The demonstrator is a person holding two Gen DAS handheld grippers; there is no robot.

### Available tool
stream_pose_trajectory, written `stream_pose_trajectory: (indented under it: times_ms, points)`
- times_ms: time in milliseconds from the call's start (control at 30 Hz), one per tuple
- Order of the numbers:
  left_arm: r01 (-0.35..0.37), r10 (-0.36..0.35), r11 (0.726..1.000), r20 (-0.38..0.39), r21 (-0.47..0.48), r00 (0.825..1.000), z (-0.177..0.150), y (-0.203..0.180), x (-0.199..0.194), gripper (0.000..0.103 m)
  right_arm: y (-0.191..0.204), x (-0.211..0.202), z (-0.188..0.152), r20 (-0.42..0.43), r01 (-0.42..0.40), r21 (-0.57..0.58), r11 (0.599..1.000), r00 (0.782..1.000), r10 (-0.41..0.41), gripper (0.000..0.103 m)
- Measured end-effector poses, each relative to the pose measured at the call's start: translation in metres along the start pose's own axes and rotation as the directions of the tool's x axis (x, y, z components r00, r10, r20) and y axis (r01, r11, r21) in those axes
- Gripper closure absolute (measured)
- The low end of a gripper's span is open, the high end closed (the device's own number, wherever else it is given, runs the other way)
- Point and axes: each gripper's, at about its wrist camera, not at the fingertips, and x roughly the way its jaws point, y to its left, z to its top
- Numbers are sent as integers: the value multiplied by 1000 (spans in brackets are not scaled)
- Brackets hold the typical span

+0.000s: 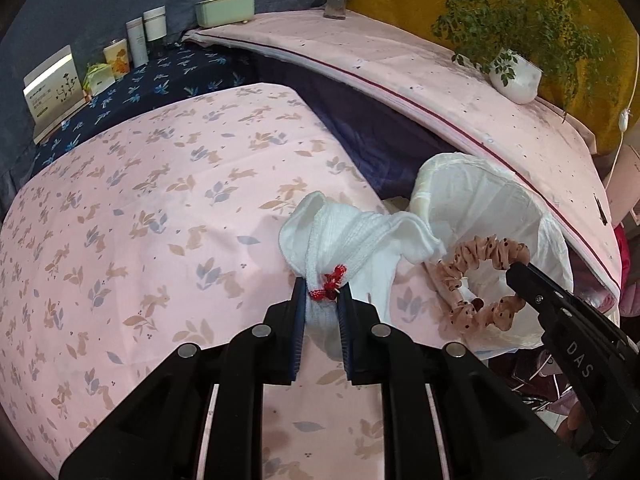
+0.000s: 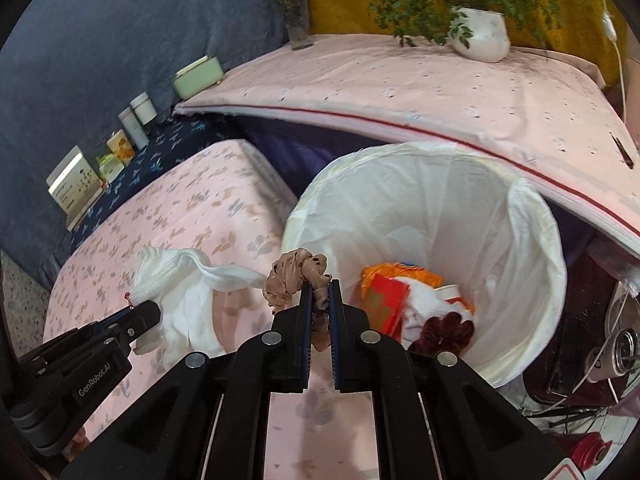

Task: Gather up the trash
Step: 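Carry the white sock and tan scrunchie with both tools over the bin, then open both tools to drop the sock and scrunchie into the bin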

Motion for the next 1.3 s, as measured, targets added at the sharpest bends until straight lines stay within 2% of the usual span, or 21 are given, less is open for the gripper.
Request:
stream_pose_trajectory:
  times_ms: [233,433,933,1067,1133,1167,1300]
  points:
    - [23,-25,997,24,70,999,11,-42,-6,88,-36,-16,12,41,12,62,998,999,-15,96]
    - [36,-39,992,24,119,999,17,-73,-3,88,-64,-20,13,44,25,110,994,999,-30,96]
    - [85,-85,980,-5,179,996,19,-122,12,87,-113,-21,11,37,52,188,981,997,-60,95]
    - [70,-71,982,-5,175,997,19,-125,16,82,-118,-18,10,33,59,193,979,997,-66,94]
    - [55,-55,985,-4,166,998,19,-124,18,63,-118,-17,10,31,60,195,979,997,-67,93]
    - [48,-49,986,0,157,999,19,-122,19,59,-118,-17,11,31,61,195,979,997,-68,92]
    - [40,-40,988,-2,147,999,19,-117,21,56,-114,-14,11,27,59,189,980,998,-65,89]
